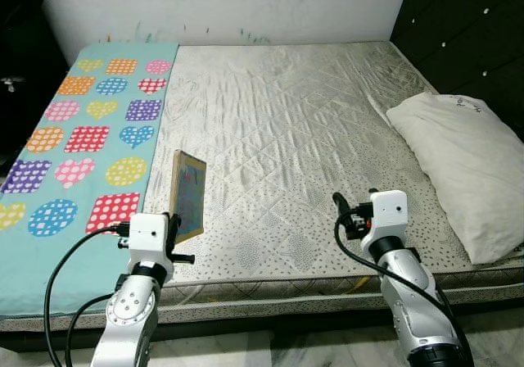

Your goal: Clean up the room

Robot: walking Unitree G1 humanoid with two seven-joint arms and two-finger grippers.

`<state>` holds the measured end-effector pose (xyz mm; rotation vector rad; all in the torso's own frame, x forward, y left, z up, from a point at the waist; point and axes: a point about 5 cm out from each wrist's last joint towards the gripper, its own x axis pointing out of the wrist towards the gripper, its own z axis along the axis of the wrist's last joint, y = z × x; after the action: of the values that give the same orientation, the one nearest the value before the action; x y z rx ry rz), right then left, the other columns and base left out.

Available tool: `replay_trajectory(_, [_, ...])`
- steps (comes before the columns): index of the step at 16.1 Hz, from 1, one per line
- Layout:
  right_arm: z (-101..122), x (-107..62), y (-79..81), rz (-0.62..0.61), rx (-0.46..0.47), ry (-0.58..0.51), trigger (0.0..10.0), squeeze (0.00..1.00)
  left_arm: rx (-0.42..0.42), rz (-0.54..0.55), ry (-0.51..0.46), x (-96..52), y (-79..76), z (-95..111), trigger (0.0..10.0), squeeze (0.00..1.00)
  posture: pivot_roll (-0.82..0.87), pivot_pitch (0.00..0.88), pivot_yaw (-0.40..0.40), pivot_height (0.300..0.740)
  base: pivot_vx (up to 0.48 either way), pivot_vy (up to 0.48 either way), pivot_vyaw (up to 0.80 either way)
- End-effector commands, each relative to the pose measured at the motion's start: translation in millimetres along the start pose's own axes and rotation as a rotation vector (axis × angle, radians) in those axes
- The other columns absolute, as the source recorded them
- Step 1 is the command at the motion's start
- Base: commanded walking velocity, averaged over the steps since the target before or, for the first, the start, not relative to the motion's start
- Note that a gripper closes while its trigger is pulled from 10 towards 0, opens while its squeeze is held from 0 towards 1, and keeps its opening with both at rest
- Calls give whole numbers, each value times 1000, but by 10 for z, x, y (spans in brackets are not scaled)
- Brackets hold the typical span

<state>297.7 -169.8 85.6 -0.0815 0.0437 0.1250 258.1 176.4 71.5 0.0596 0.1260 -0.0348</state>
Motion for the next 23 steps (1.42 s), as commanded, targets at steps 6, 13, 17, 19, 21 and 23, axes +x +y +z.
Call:
replay_trajectory(6, [41, 11, -9, -4, 16, -11, 10000, 1000, 5, 23, -43, 26, 48, 80, 10000, 0, -120, 87, 6, 740, 0, 0, 0])
replay_trajectory(13, [58, -4, 20, 17, 70, -29, 10000, 0, 5, 51, -61, 8, 121, 113, 10000, 0, -115, 78, 13, 740, 0, 0, 0])
replay_trajectory(17, [74, 23, 72, 46, 29, -31, 10000, 0, -29, 52, -55, 30, 101, 109, 10000, 0, -114, 68, 10, 740, 0, 0, 0])
replay_trajectory(19, [78, 39, 55, 37, 50, -30, 10000, 0, -32, 50, -52, 35, 94, 103, 10000, 0, -112, 64, 11, 740, 0, 384, 0])
replay_trajectory(21, [81, 44, 47, 33, 52, -29, 10000, 0, -38, 50, -52, 40, 97, 103, 10000, 0, -112, 66, 12, 740, 0, 480, 0])
replay_trajectory(23, [83, 48, 48, 30, 59, -31, 10000, 0, -29, 50, -53, 48, 97, 107, 10000, 0, -112, 68, 12, 740, 0, 480, 0])
